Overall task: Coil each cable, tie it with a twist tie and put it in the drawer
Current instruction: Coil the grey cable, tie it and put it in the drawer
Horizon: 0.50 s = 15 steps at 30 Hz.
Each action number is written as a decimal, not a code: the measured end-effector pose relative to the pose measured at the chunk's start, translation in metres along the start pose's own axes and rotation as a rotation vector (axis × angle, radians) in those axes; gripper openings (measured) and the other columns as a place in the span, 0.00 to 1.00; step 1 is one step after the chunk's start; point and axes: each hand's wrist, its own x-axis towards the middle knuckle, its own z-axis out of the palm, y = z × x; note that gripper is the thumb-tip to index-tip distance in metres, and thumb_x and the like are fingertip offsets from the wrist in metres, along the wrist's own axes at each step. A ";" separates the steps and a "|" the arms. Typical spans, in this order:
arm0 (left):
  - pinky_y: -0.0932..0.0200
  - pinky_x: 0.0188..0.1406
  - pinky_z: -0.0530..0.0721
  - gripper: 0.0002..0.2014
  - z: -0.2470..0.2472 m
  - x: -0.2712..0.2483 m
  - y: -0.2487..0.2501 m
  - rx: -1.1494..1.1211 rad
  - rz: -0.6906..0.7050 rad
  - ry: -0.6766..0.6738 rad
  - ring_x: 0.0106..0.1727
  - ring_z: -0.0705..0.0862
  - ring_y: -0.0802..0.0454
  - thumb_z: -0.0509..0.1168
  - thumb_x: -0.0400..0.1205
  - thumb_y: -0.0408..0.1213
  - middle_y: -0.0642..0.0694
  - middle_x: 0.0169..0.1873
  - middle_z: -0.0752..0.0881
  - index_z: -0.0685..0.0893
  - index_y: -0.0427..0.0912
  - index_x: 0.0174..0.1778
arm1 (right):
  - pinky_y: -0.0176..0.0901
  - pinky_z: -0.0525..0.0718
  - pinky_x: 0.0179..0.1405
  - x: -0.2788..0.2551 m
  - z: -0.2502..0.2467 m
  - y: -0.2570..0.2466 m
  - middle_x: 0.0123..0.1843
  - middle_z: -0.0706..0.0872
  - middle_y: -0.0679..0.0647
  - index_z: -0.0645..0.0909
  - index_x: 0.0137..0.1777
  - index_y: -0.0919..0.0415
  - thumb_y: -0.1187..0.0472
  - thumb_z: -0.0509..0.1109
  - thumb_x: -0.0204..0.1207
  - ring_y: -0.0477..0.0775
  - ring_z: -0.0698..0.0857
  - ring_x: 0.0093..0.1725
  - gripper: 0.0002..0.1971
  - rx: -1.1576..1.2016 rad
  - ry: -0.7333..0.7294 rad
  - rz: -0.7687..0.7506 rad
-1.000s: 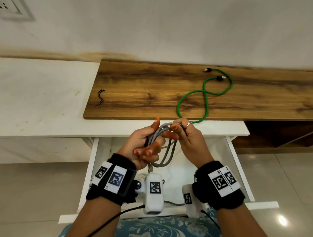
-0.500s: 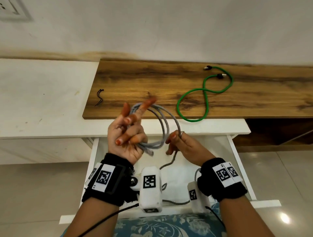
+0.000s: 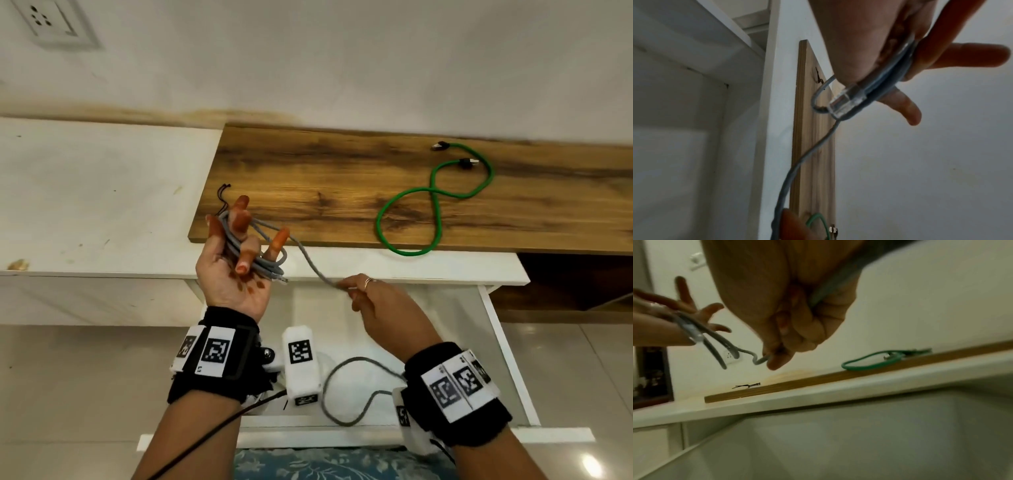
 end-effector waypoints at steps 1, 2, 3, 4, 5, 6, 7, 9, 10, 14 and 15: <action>0.50 0.49 0.87 0.21 0.001 0.000 -0.001 0.027 -0.013 -0.005 0.12 0.64 0.60 0.50 0.86 0.48 0.57 0.30 0.87 0.78 0.37 0.62 | 0.48 0.82 0.52 -0.002 -0.002 -0.008 0.54 0.87 0.46 0.78 0.64 0.44 0.55 0.60 0.83 0.51 0.84 0.55 0.13 -0.089 -0.054 -0.016; 0.50 0.48 0.87 0.21 0.001 0.000 -0.003 0.047 -0.031 -0.012 0.12 0.65 0.60 0.48 0.87 0.48 0.56 0.28 0.86 0.78 0.37 0.63 | 0.46 0.82 0.52 -0.004 -0.002 -0.016 0.57 0.86 0.44 0.77 0.65 0.42 0.51 0.60 0.82 0.50 0.83 0.58 0.13 -0.170 -0.103 -0.033; 0.51 0.47 0.88 0.22 0.001 -0.001 -0.004 0.069 -0.051 -0.023 0.11 0.65 0.61 0.46 0.88 0.48 0.55 0.27 0.85 0.78 0.37 0.64 | 0.45 0.81 0.50 -0.006 -0.003 -0.023 0.59 0.85 0.43 0.76 0.66 0.41 0.50 0.59 0.83 0.50 0.82 0.59 0.14 -0.241 -0.131 -0.069; 0.51 0.46 0.88 0.22 0.002 -0.002 -0.005 0.096 -0.065 -0.036 0.11 0.65 0.61 0.46 0.88 0.48 0.55 0.25 0.84 0.78 0.38 0.64 | 0.45 0.80 0.49 -0.007 -0.004 -0.030 0.60 0.85 0.43 0.75 0.67 0.40 0.49 0.58 0.83 0.50 0.83 0.59 0.14 -0.301 -0.136 -0.119; 0.51 0.45 0.88 0.22 0.002 -0.003 -0.006 0.126 -0.077 -0.045 0.11 0.65 0.61 0.46 0.88 0.48 0.54 0.24 0.83 0.78 0.38 0.65 | 0.45 0.80 0.47 -0.008 -0.006 -0.035 0.60 0.85 0.42 0.75 0.67 0.40 0.49 0.56 0.84 0.50 0.83 0.59 0.14 -0.335 -0.121 -0.170; 0.51 0.44 0.88 0.22 0.002 -0.005 -0.007 0.154 -0.088 -0.047 0.11 0.65 0.61 0.46 0.88 0.48 0.54 0.23 0.82 0.78 0.39 0.65 | 0.46 0.81 0.46 -0.010 -0.009 -0.038 0.59 0.85 0.42 0.75 0.67 0.40 0.49 0.55 0.84 0.50 0.83 0.58 0.14 -0.345 -0.103 -0.211; 0.51 0.43 0.88 0.22 0.002 -0.006 -0.007 0.178 -0.096 -0.045 0.11 0.65 0.61 0.46 0.88 0.49 0.54 0.22 0.81 0.79 0.39 0.64 | 0.47 0.81 0.46 -0.010 -0.012 -0.040 0.59 0.85 0.42 0.76 0.67 0.40 0.50 0.55 0.84 0.50 0.82 0.58 0.14 -0.341 -0.092 -0.248; 0.52 0.42 0.88 0.22 0.004 -0.007 -0.010 0.213 -0.119 -0.047 0.11 0.66 0.62 0.47 0.87 0.49 0.53 0.22 0.82 0.78 0.40 0.65 | 0.46 0.81 0.42 -0.009 -0.023 -0.042 0.57 0.85 0.41 0.77 0.67 0.40 0.51 0.56 0.85 0.50 0.82 0.57 0.14 -0.341 -0.093 -0.310; 0.51 0.42 0.88 0.22 0.004 -0.007 -0.012 0.229 -0.138 -0.055 0.11 0.66 0.63 0.48 0.86 0.49 0.53 0.22 0.82 0.77 0.39 0.66 | 0.45 0.79 0.37 -0.009 -0.029 -0.044 0.54 0.85 0.41 0.78 0.65 0.40 0.52 0.58 0.84 0.49 0.82 0.54 0.14 -0.364 -0.095 -0.343; 0.52 0.38 0.89 0.23 0.013 -0.013 -0.023 0.300 -0.265 -0.073 0.12 0.67 0.63 0.51 0.85 0.47 0.52 0.23 0.80 0.75 0.37 0.70 | 0.45 0.68 0.37 -0.010 -0.043 -0.044 0.36 0.85 0.38 0.85 0.47 0.39 0.48 0.58 0.76 0.48 0.82 0.35 0.13 -0.492 0.033 -0.435; 0.55 0.34 0.88 0.23 0.016 -0.015 -0.025 0.315 -0.296 -0.063 0.12 0.68 0.63 0.52 0.85 0.46 0.51 0.24 0.80 0.75 0.36 0.70 | 0.48 0.67 0.43 -0.011 -0.046 -0.041 0.36 0.84 0.37 0.85 0.46 0.38 0.47 0.56 0.75 0.48 0.82 0.36 0.15 -0.495 0.071 -0.450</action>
